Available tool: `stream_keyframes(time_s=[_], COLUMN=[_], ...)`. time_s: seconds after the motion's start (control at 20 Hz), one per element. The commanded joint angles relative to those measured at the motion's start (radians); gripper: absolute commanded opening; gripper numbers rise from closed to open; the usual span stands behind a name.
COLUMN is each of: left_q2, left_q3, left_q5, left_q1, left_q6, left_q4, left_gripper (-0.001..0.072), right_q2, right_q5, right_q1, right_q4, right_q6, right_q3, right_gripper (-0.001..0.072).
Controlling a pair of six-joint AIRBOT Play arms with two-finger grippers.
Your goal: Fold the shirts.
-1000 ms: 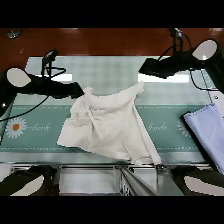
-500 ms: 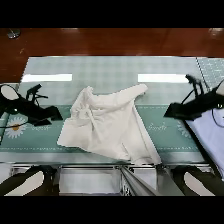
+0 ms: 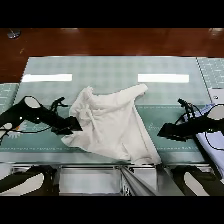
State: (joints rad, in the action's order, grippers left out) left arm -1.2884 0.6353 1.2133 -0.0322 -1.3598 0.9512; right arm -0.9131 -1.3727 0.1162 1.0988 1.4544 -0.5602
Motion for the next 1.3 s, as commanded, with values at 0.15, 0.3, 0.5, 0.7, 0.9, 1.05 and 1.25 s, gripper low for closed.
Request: stream_keyframes(time_s=[0.15,0.3,0.5,0.7,0.9,1.05,1.25], left_q2=[-0.04,-0.04,-0.04,-0.04,-0.039,-0.036,0.027], left_q3=[0.012,0.024,0.025,0.025,0.025,0.043,0.212], left_q5=[-0.103,-0.103,-0.103,-0.103,-0.103,-0.089,-0.027], left_q1=[-0.099,-0.099,-0.099,-0.099,-0.099,-0.096,-0.064], left_q6=[0.034,0.051,0.05,0.05,0.05,0.051,0.05], left_q4=[-0.047,-0.051,-0.053,-0.055,-0.055,-0.055,-0.06], left_gripper=[0.0033,0.0031,0.0031,0.0031,0.0031,0.0031,0.0031], right_q2=[0.003,-0.021,-0.077,-0.153,-0.254,-0.249,-0.145], right_q5=[-0.06,-0.076,-0.092,-0.04,0.104,0.123,0.033], right_q1=[0.0,0.0,0.0,-0.176,-0.365,-0.378,-0.217], right_q4=[0.026,0.024,0.002,-0.026,-0.129,-0.22,-0.148], right_q6=[0.003,0.003,-0.028,-0.034,-0.012,-0.082,-0.072], right_q3=[0.016,0.054,0.087,0.087,0.086,0.058,-0.209], right_gripper=[0.0614,0.0614,0.0614,0.0614,0.0573,0.0016,0.0015])
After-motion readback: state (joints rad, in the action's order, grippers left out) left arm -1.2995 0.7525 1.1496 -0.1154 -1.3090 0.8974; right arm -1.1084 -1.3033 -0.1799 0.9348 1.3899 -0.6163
